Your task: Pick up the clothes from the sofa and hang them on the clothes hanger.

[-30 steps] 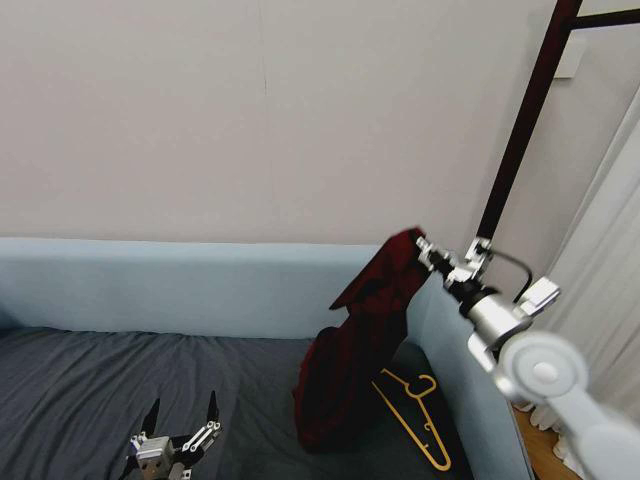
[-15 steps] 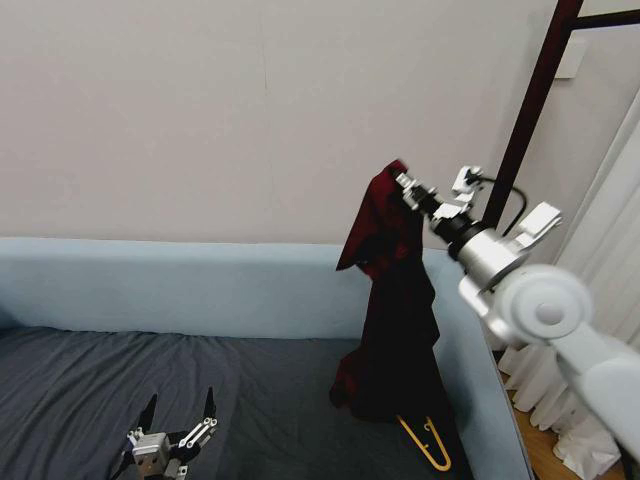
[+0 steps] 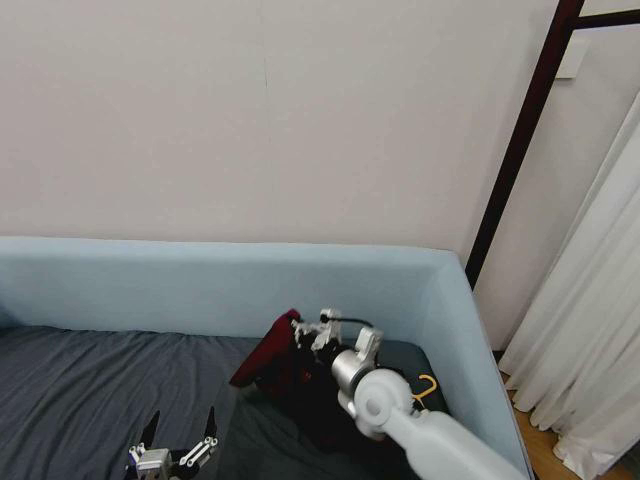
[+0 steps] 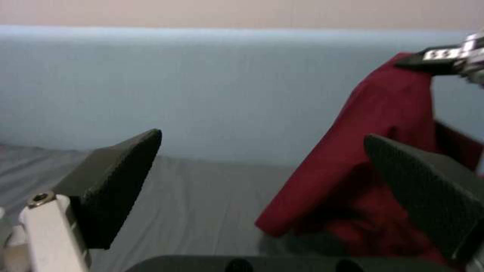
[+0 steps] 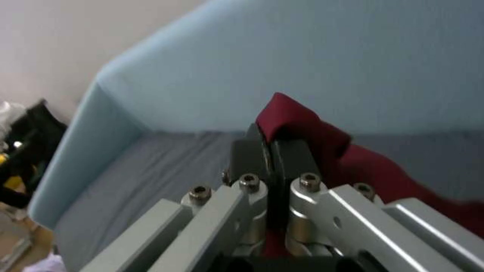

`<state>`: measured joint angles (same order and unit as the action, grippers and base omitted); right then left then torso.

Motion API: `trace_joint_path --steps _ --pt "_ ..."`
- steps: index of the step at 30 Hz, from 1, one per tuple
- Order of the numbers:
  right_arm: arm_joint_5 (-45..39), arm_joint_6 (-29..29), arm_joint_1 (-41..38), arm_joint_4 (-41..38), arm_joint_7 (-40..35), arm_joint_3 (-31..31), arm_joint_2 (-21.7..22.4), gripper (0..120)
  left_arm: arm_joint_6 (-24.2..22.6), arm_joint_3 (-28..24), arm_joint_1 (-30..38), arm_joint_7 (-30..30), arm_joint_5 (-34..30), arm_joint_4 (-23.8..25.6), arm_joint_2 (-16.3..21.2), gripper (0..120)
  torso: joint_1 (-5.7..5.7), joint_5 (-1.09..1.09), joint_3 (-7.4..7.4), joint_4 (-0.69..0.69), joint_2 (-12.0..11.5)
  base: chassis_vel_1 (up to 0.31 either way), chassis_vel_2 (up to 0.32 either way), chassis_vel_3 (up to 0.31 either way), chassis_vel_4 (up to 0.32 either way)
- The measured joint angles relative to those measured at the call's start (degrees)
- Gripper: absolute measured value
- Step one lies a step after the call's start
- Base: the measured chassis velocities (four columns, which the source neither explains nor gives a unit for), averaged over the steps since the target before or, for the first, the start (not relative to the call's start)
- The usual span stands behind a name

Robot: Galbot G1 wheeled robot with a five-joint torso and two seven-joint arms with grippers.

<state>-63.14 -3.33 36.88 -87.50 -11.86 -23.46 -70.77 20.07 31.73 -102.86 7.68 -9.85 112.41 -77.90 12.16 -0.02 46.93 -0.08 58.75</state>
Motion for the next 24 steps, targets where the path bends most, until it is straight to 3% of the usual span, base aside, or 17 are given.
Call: trace_joint_path --steps 6,12,19,20,24 --pt "6.8 1.9 2.9 8.0 0.5 -4.3 -5.3 0 1.3 -1.1 -0.3 0.0 2.3 -3.9 0.9 100 0.00 0.01 0.00 0.00 0.0 0.000 0.000 0.000 0.000" --pt "9.5 2.3 3.9 9.7 2.4 -7.0 -7.9 0 1.4 -1.9 0.3 0.0 3.3 -5.5 0.8 100 0.00 0.01 -0.01 0.00 0.0 0.000 0.000 0.000 0.000" --pt "16.3 1.7 5.4 5.1 5.3 -13.0 -8.1 27 1.3 -3.0 1.9 0.0 3.4 -8.6 1.0 100 0.00 0.01 -0.01 0.00 0.0 0.000 0.000 0.000 0.000" --pt "16.3 1.7 5.4 5.1 5.3 -13.0 -8.1 27 1.3 -3.0 1.9 0.0 3.4 -8.6 1.0 100 0.00 0.01 -0.01 0.00 0.0 0.000 0.000 0.000 0.000" --pt "18.6 1.4 5.1 5.0 4.5 -13.6 -8.9 45 1.4 -3.1 2.5 -0.1 3.4 -9.8 1.1 100 0.00 0.01 0.00 0.00 0.0 0.000 0.000 0.000 0.000"
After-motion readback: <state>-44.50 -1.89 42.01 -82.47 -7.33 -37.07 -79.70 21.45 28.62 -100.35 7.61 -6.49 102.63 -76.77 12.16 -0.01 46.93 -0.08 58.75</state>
